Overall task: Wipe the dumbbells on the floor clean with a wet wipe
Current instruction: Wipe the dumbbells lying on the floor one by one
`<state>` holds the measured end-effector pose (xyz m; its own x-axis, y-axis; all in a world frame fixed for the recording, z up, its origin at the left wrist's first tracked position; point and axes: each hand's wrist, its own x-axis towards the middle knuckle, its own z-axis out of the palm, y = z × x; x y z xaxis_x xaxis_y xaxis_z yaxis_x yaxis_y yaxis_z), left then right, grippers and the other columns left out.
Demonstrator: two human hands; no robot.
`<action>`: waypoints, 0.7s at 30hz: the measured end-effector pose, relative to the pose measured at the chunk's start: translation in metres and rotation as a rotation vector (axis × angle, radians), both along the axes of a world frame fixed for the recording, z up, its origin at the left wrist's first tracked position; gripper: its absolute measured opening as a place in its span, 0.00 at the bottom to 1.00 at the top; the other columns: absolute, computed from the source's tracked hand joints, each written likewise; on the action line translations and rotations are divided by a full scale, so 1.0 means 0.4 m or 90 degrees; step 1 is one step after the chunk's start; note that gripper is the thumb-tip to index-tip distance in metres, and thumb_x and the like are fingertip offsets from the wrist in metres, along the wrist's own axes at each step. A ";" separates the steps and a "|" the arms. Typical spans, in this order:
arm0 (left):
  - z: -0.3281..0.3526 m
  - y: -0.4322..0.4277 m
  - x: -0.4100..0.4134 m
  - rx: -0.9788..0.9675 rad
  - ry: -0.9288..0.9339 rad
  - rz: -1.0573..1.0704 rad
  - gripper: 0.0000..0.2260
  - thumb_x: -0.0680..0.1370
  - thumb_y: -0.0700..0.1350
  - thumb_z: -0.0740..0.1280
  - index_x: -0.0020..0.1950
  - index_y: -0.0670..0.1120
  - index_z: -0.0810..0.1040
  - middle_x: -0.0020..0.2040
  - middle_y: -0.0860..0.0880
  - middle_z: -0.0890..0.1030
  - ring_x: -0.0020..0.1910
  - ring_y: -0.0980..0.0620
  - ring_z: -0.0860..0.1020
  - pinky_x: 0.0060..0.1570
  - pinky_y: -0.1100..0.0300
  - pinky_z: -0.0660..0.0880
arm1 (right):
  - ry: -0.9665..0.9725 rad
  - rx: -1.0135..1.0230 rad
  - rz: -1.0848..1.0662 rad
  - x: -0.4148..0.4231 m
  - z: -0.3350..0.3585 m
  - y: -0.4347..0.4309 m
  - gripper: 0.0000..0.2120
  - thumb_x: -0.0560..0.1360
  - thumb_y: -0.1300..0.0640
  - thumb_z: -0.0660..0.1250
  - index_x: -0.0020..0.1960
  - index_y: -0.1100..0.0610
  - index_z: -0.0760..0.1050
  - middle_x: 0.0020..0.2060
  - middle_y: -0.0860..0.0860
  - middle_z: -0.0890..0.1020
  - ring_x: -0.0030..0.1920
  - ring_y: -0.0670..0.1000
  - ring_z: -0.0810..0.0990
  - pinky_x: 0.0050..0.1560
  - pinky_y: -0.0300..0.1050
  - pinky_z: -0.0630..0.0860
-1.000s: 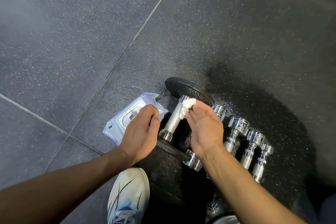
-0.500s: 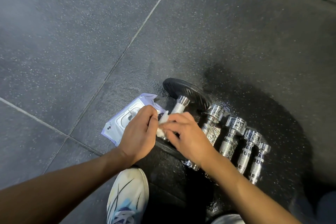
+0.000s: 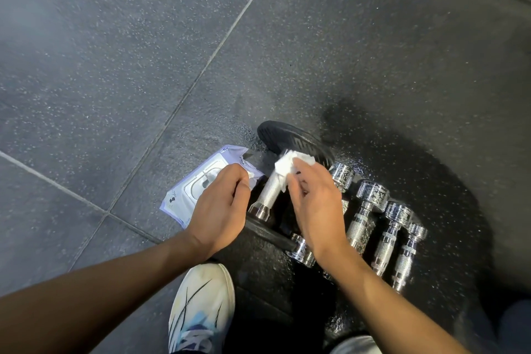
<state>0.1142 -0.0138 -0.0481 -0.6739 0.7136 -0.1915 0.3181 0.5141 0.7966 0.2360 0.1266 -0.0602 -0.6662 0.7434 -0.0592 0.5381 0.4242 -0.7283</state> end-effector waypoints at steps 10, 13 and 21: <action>-0.001 0.000 -0.001 0.001 0.000 0.002 0.07 0.82 0.49 0.55 0.44 0.53 0.67 0.37 0.54 0.71 0.39 0.54 0.70 0.42 0.51 0.69 | -0.127 -0.575 -0.053 -0.005 -0.013 -0.009 0.09 0.74 0.53 0.63 0.46 0.59 0.73 0.48 0.69 0.81 0.40 0.55 0.76 0.44 0.66 0.78; -0.001 0.000 -0.003 0.000 -0.001 0.000 0.07 0.82 0.49 0.55 0.44 0.53 0.67 0.37 0.55 0.71 0.39 0.55 0.70 0.42 0.50 0.70 | -0.192 -0.639 0.027 -0.001 0.002 -0.008 0.04 0.77 0.60 0.63 0.43 0.57 0.71 0.40 0.60 0.77 0.41 0.54 0.75 0.42 0.50 0.74; -0.002 0.001 -0.002 -0.003 -0.003 -0.002 0.07 0.82 0.49 0.54 0.44 0.53 0.67 0.37 0.55 0.70 0.39 0.53 0.70 0.42 0.48 0.70 | -0.016 -0.427 -0.112 -0.012 0.045 0.052 0.12 0.79 0.49 0.68 0.49 0.59 0.78 0.40 0.54 0.82 0.39 0.50 0.79 0.48 0.46 0.79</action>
